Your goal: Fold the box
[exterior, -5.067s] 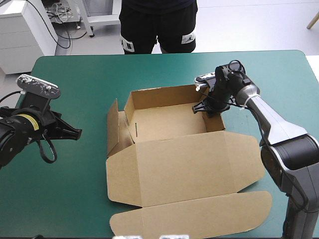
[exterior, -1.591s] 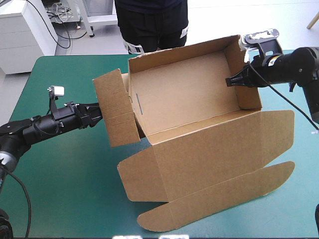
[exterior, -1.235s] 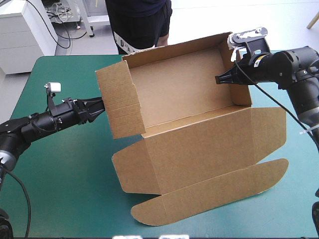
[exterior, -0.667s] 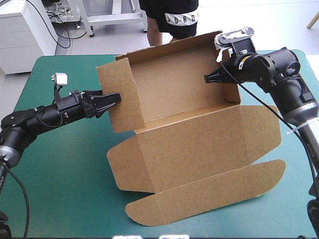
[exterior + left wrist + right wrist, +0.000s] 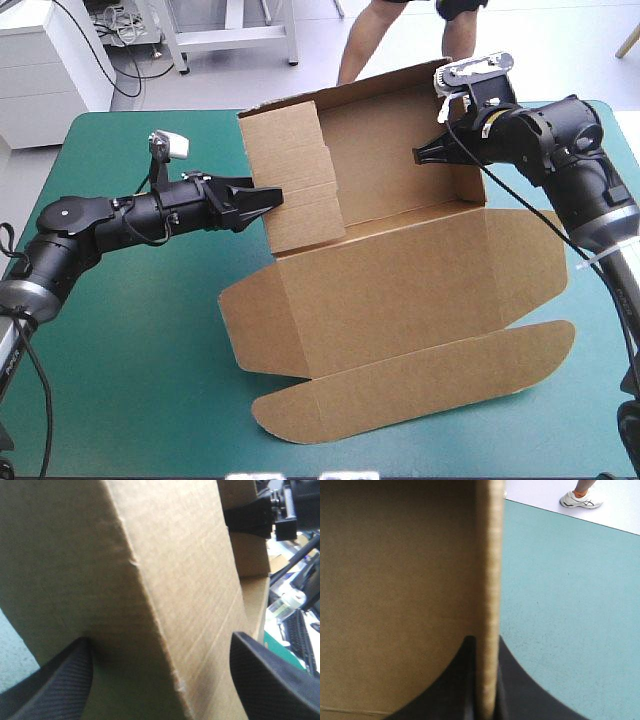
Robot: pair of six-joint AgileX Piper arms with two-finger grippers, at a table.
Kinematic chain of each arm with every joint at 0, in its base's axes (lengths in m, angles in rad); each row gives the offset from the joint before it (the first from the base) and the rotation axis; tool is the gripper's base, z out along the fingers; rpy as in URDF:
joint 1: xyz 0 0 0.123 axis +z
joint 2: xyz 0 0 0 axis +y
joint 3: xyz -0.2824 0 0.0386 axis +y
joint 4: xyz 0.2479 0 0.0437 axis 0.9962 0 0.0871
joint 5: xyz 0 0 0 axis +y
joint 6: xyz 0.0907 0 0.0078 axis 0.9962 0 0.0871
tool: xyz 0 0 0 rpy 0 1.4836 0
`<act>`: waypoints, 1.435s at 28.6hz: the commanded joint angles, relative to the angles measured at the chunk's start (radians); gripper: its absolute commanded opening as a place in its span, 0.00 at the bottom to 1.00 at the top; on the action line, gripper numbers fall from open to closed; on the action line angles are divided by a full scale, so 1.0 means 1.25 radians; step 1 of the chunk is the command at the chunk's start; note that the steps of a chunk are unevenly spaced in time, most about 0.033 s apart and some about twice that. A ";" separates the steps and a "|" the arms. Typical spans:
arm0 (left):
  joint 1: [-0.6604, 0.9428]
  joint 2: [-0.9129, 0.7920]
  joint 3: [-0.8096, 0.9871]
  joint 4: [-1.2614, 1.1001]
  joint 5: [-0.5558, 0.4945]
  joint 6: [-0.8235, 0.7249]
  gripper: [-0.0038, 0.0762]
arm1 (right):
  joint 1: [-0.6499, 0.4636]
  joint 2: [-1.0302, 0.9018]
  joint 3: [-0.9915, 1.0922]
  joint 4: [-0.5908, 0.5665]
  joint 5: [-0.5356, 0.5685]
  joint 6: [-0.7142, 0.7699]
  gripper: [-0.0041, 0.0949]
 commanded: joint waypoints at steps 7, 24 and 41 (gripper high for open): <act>-0.168 -0.004 -0.250 0.550 -0.151 -0.579 0.71 | 0.002 -0.032 -0.024 -0.005 -0.097 0.034 0.03; -0.356 0.106 -0.437 1.159 -0.114 -1.174 0.63 | 0.002 -0.032 -0.024 -0.023 -0.148 0.086 0.03; -0.356 0.106 -0.438 1.103 -0.123 -1.171 0.18 | 0.002 -0.032 -0.024 -0.025 -0.124 0.089 0.03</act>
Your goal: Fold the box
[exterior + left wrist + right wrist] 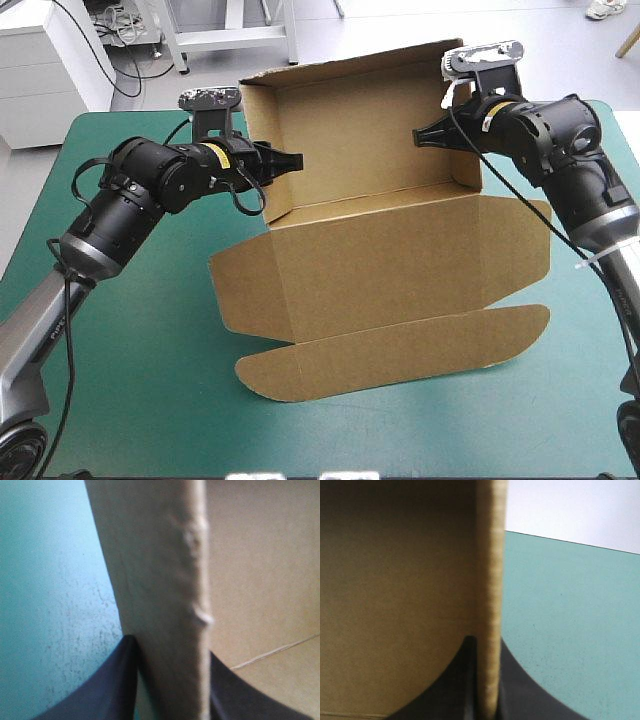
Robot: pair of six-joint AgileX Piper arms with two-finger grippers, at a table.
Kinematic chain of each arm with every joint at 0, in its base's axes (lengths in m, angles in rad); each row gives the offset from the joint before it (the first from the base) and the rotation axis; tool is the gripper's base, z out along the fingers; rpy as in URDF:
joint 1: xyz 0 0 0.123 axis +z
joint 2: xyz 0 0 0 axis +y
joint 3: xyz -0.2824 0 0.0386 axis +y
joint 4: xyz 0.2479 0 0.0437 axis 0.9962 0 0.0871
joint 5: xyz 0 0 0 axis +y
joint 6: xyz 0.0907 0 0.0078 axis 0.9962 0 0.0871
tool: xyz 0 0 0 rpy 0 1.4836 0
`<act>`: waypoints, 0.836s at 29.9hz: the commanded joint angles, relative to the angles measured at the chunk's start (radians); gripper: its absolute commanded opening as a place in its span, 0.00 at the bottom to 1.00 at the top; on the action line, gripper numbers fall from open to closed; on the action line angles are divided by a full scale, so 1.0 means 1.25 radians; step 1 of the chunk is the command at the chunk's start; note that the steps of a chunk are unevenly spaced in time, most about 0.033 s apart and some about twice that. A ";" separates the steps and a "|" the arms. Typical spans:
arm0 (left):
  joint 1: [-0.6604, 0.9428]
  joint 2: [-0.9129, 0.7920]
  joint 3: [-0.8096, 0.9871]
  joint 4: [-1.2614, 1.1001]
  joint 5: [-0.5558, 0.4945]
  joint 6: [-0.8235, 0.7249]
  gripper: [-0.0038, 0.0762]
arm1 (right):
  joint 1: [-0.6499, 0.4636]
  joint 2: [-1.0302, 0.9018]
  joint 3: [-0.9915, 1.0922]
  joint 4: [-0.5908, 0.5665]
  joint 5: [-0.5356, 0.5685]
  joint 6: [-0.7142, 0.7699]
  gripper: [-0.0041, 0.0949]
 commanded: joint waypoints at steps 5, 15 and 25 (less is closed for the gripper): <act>-0.006 -0.028 -0.032 -0.040 -0.060 0.002 0.04 | 0.002 -0.032 -0.025 0.020 -0.026 0.007 0.03; -0.004 -0.013 -0.032 -0.004 -0.022 0.011 0.04 | 0.002 0.018 -0.025 0.038 0.097 0.007 0.03; -0.004 0.081 -0.032 0.044 0.128 0.074 0.04 | 0.002 0.143 -0.025 0.123 0.225 -0.014 0.03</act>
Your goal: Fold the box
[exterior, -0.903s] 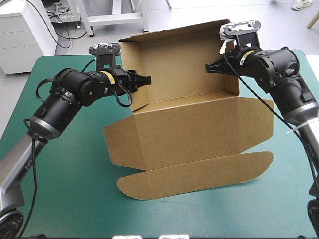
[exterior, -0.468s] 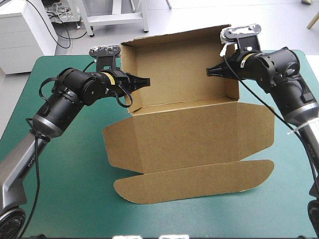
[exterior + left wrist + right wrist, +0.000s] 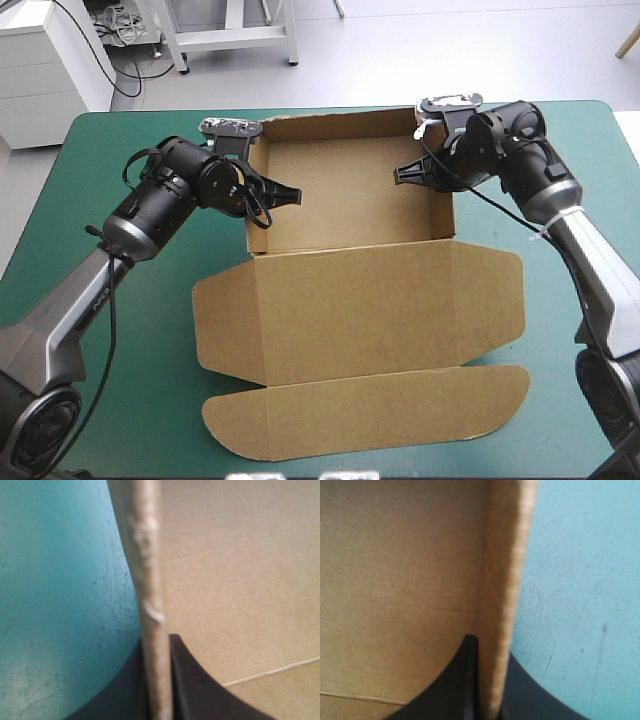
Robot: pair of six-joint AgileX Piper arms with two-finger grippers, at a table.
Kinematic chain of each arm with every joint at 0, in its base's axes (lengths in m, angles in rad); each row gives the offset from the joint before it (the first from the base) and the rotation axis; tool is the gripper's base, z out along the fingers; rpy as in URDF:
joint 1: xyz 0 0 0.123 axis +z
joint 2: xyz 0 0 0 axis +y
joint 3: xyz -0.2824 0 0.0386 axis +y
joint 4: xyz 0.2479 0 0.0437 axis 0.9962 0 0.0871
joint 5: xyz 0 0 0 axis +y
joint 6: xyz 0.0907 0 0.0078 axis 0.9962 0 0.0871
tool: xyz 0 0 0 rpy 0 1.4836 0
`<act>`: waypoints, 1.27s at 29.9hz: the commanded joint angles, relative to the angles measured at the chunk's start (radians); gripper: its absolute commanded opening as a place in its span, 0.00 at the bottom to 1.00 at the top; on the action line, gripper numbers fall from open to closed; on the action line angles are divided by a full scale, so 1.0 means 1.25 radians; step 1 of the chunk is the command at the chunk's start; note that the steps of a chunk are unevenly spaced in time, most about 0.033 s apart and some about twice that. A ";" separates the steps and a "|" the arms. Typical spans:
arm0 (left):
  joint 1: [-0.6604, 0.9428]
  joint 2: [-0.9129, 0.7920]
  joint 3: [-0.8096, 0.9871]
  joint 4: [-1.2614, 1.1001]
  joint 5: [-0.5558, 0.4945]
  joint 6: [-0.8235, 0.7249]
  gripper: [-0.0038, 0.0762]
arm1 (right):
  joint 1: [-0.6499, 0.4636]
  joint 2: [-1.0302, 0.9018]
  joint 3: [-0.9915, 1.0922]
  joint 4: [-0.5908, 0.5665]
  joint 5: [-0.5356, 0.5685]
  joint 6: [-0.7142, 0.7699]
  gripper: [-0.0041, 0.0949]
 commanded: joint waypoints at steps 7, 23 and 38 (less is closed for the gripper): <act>-0.007 0.055 -0.032 -0.013 -0.002 0.057 0.04 | 0.002 0.043 -0.019 0.065 0.032 -0.036 0.03; 0.015 0.161 -0.032 -0.133 0.006 0.142 0.04 | 0.002 0.115 -0.019 0.057 0.032 -0.036 0.03; 0.114 0.158 -0.046 -0.233 0.114 0.207 0.70 | 0.000 0.115 -0.021 0.040 0.032 -0.036 0.71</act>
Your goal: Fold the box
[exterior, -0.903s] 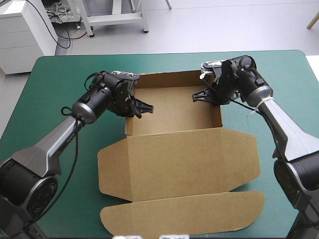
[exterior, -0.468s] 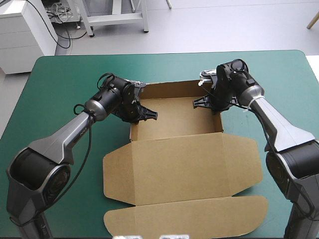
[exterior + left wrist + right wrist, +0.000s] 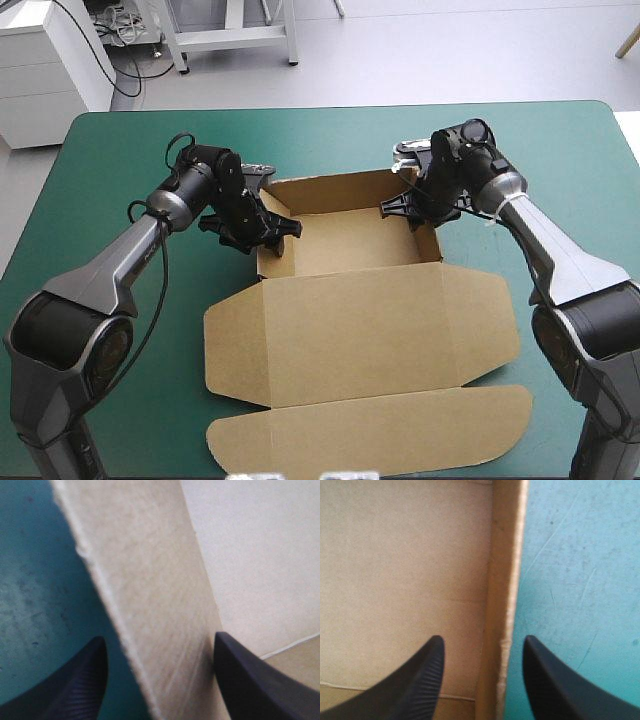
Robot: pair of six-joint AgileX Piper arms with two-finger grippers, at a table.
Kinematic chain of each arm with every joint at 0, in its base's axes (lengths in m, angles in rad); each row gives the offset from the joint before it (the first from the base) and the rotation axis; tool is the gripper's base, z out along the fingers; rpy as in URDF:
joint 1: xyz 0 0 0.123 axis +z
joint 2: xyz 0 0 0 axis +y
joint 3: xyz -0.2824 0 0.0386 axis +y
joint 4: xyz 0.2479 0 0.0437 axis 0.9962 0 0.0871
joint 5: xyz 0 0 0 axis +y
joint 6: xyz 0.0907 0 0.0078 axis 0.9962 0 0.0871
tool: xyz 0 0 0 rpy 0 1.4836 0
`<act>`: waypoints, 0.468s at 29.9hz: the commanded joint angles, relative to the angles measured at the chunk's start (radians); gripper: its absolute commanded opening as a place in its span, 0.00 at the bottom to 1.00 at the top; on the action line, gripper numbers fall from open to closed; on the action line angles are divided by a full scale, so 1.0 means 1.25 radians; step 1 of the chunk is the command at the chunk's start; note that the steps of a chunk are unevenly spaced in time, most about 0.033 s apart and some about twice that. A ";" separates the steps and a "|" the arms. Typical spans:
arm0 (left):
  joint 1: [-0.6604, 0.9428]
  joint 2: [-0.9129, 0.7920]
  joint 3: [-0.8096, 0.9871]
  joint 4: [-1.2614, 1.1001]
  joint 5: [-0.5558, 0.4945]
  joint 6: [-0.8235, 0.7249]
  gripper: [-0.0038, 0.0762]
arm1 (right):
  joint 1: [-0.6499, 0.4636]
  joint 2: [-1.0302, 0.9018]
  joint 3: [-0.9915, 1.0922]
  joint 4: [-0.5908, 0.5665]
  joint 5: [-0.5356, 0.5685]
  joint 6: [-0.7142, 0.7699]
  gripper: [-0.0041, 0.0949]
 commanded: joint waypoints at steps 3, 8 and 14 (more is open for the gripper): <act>0.000 -0.049 -0.057 -0.013 0.025 0.002 0.71 | 0.000 -0.047 -0.026 0.002 -0.013 -0.008 0.83; 0.000 -0.053 -0.120 -0.014 0.052 0.002 0.71 | 0.000 -0.072 -0.027 -0.006 -0.013 -0.031 0.83; 0.000 -0.105 -0.219 -0.022 0.065 0.002 0.71 | 0.000 -0.125 -0.032 -0.006 -0.014 -0.051 0.83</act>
